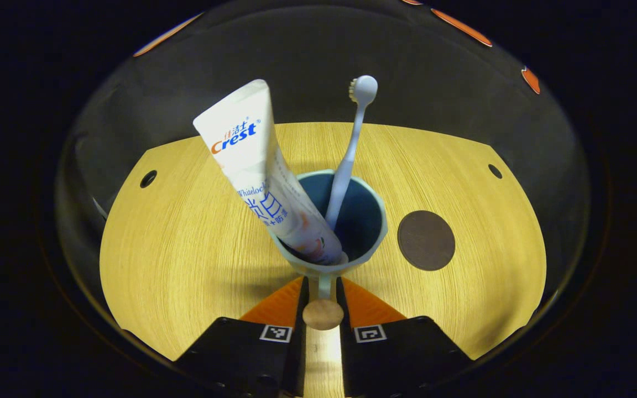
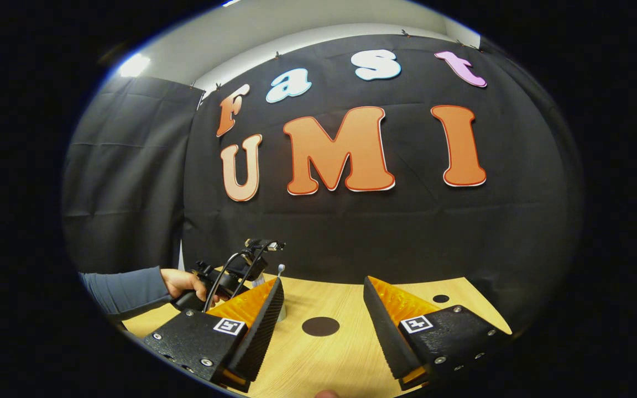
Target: Put the toothbrush and toothpaste on the desktop into the cup, then pick up the cup and place it on the coaster on the desktop.
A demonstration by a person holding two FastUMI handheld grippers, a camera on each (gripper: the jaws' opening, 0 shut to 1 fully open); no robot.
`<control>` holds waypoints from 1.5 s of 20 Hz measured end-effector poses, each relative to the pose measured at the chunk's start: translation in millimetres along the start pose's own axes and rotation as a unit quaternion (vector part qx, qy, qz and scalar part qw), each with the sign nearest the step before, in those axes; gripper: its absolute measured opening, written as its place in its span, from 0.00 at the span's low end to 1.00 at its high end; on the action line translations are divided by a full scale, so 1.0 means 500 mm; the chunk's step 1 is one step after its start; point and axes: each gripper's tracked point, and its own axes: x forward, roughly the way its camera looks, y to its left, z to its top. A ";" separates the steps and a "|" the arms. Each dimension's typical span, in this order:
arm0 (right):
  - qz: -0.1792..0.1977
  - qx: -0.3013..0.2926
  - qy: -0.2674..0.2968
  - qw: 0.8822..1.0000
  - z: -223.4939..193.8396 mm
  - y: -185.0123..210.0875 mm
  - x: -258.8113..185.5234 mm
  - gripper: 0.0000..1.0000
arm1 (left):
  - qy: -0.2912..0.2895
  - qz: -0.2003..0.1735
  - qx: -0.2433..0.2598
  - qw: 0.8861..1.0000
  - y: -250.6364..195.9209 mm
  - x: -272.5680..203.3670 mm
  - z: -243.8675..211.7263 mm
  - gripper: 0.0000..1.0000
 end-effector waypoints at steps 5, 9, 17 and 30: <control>-0.010 0.015 0.001 1.000 -0.009 -0.029 -0.021 0.87 | -0.019 0.004 -0.021 1.000 -0.008 0.007 0.008 0.21; -0.017 0.033 -0.002 0.999 -0.012 -0.049 -0.028 0.87 | -0.032 -0.001 -0.038 0.999 -0.017 0.003 0.011 0.19; -0.025 0.041 -0.002 0.999 -0.014 -0.063 -0.035 0.87 | -0.054 -0.004 -0.027 0.998 -0.013 0.009 0.022 0.19; -0.056 0.032 -0.002 0.998 -0.007 -0.124 -0.099 0.87 | -0.057 -0.042 0.027 0.997 -0.023 0.015 0.025 0.19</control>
